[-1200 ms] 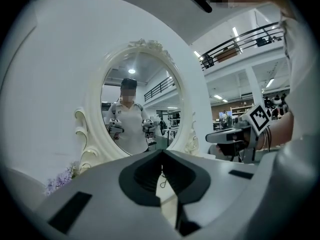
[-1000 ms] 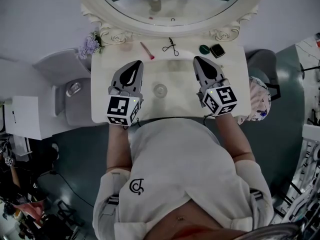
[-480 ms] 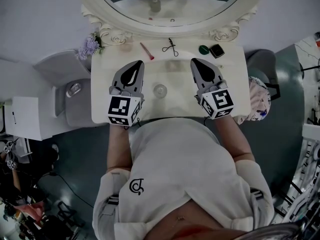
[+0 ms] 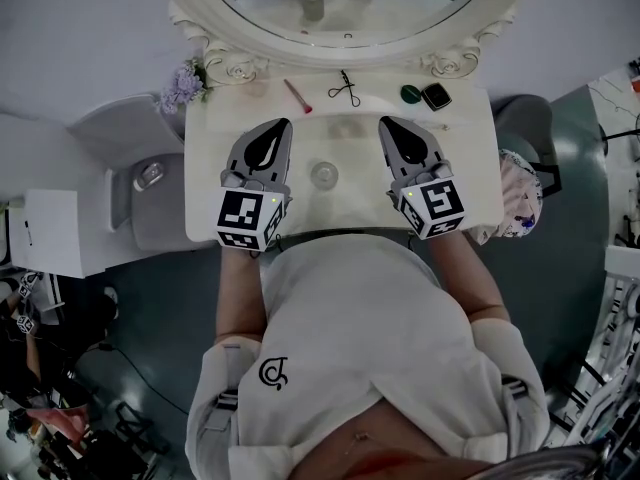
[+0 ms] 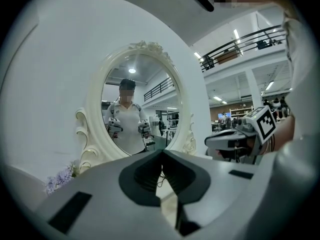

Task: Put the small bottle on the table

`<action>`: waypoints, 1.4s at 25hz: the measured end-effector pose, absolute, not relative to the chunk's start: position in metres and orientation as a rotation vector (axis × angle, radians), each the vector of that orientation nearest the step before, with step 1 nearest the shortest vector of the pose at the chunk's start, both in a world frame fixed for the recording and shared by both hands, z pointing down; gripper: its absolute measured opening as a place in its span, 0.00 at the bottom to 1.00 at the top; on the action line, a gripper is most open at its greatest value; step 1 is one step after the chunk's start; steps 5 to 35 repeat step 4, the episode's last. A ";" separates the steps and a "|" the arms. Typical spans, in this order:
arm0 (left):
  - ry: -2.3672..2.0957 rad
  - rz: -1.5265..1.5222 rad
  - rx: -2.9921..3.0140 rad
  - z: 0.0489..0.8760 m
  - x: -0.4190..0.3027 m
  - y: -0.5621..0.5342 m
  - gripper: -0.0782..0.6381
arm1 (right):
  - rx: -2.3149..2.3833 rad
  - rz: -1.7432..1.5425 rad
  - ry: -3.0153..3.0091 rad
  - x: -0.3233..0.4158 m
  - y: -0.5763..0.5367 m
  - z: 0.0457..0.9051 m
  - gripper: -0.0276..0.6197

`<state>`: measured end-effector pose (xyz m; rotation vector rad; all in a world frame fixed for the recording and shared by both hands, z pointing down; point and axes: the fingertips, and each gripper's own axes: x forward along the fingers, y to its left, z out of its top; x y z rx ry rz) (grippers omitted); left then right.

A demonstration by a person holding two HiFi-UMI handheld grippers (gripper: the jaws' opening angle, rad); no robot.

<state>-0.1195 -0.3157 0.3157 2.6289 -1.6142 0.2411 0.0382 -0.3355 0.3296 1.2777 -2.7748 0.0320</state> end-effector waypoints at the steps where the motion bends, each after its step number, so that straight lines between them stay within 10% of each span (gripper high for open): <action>1: -1.619 0.248 2.629 0.316 -0.121 -0.314 0.13 | 1.276 0.035 -2.772 0.037 -0.334 0.329 0.05; 35: -1.631 0.283 2.632 0.318 -0.124 -0.308 0.13 | 1.276 0.057 -2.767 0.033 -0.328 0.329 0.05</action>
